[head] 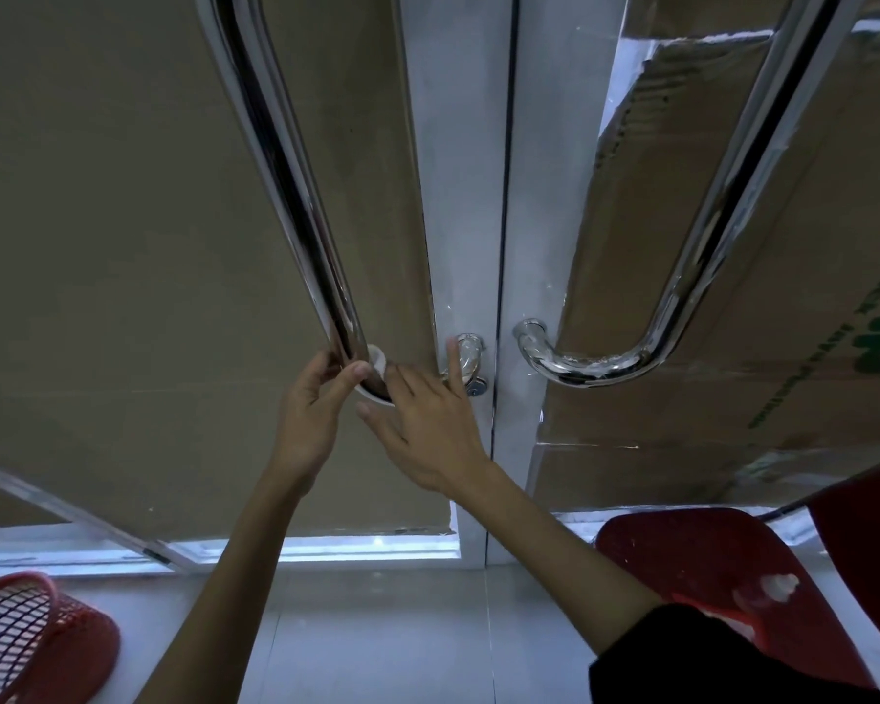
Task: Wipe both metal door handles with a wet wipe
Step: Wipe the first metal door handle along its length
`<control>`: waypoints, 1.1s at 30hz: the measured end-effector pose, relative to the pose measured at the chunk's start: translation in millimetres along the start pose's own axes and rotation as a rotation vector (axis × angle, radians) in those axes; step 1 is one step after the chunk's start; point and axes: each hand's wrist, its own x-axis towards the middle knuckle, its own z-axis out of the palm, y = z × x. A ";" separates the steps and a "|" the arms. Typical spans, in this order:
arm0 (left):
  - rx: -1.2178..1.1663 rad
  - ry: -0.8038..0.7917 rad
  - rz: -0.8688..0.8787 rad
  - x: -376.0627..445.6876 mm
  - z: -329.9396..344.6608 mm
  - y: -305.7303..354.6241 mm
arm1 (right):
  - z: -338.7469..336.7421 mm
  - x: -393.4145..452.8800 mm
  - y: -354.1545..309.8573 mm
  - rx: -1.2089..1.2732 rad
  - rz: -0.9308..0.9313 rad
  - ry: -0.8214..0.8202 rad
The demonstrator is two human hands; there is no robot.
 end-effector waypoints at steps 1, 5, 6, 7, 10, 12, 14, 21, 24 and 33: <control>0.001 0.003 -0.002 -0.4 0.3 0.4 | 4.0 -2.9 -2.9 0.015 0.001 0.051; -0.003 0.020 -0.010 -0.6 3.0 1.9 | 12.4 -33.8 29.8 -0.026 -0.228 0.294; -0.008 0.034 -0.014 -1.5 4.3 1.6 | 11.5 -35.9 41.6 -0.038 -0.270 0.322; -0.017 0.058 -0.023 -2.8 6.8 0.9 | 10.0 -34.0 52.1 -0.038 -0.279 0.337; -0.086 0.167 -0.077 -10.4 23.6 -3.7 | 3.9 -18.9 72.3 -0.001 -0.157 0.348; -0.150 0.177 -0.155 -18.2 40.1 -9.8 | 2.3 -17.0 70.8 0.041 -0.084 0.360; -0.232 0.144 -0.265 -23.3 54.7 -17.1 | 6.6 -27.4 57.4 0.119 -0.038 0.337; -0.302 0.211 -0.372 -19.1 77.7 -16.9 | 14.2 -24.2 67.7 0.139 0.076 0.236; -0.297 0.200 -0.381 -19.0 76.9 -17.1 | 19.7 -19.5 51.1 0.257 0.257 0.279; -0.290 0.202 -0.383 -17.6 76.4 -19.9 | 2.8 4.4 12.4 1.186 1.171 0.594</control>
